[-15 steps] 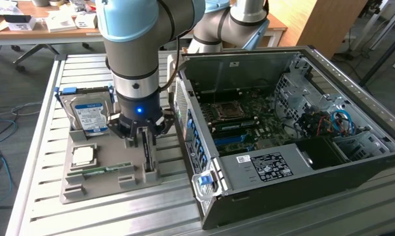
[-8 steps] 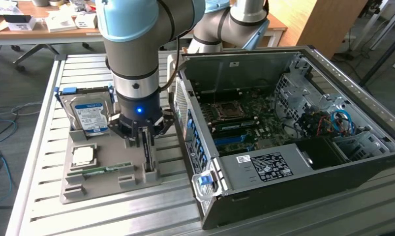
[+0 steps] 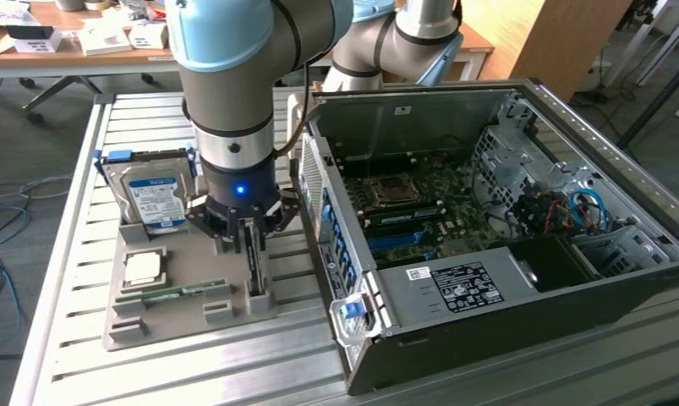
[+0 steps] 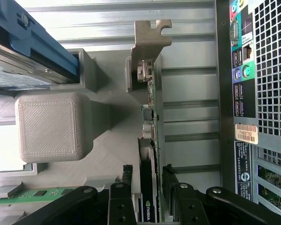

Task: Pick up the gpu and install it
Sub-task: 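Pick up the gpu and move the gpu toward the slot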

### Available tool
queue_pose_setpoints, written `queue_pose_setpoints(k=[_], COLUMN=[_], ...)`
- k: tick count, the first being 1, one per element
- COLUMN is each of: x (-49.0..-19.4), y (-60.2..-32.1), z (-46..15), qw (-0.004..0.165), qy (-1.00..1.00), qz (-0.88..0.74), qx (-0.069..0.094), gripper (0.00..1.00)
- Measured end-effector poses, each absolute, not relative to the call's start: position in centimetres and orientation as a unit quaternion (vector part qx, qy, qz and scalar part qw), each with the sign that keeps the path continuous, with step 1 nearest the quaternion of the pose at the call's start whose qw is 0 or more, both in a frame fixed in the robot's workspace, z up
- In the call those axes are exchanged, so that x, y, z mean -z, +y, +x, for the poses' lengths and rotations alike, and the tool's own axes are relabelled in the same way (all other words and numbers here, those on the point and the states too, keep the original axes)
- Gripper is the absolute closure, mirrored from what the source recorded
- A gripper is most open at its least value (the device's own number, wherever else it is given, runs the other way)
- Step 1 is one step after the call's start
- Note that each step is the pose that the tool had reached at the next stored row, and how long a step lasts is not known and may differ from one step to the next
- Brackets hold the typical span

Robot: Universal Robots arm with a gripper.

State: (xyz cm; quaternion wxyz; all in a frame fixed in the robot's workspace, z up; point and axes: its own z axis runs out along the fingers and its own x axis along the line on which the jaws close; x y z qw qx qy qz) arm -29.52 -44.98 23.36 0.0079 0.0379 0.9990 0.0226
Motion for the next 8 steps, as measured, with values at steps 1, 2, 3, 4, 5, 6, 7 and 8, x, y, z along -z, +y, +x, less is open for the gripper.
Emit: queue_pose_setpoints(k=[1,2,3,4,5,6,7,8], x=[-23.36,-23.36,-23.36,-23.36,-23.36,-23.36,-23.36,-23.36], y=[-44.99,-44.98,-44.98,-44.98,-44.98,-44.98,-44.98,-44.98], z=[-29.51,-29.50,-29.47,-29.47,-29.47,-29.47,-29.47,-29.47], qw=[0.008,0.008,0.008,0.008,0.008,0.008,0.008,0.008], qy=[0.999,0.999,0.999,0.999,0.999,0.999,0.999,0.999], qz=[0.038,0.038,0.038,0.038,0.038,0.038,0.038,0.038], qx=[-0.023,-0.023,-0.023,-0.023,-0.023,-0.023,-0.023,-0.023], gripper=[0.61,0.61,0.61,0.61,0.61,0.61,0.61,0.61])
